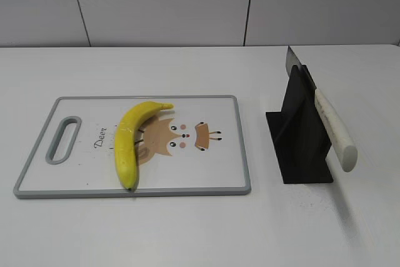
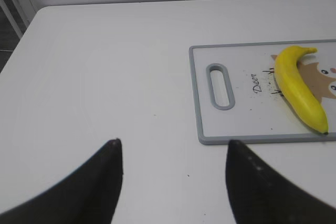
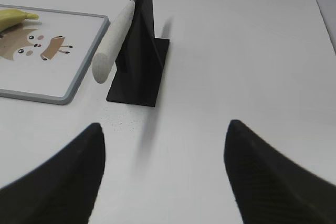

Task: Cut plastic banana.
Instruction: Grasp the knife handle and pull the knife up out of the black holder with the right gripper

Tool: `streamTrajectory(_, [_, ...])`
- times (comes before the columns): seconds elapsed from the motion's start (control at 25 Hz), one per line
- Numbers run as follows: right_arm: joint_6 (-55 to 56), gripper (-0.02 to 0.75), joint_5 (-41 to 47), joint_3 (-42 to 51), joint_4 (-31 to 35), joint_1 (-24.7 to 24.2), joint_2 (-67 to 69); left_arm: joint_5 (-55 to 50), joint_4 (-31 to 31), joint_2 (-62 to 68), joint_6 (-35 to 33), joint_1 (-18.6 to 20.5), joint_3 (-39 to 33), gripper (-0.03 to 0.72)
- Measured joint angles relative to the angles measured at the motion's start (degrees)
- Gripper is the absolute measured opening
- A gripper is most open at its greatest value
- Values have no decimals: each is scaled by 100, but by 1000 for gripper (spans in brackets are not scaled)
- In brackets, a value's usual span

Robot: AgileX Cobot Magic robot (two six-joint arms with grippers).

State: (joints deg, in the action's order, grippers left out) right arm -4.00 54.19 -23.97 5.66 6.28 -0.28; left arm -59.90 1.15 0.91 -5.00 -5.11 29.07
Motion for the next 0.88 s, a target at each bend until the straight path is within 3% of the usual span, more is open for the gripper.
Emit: streamTrajectory(0.88, [0, 555, 0, 0, 0, 0, 0, 0, 0, 0, 0, 0, 0, 589])
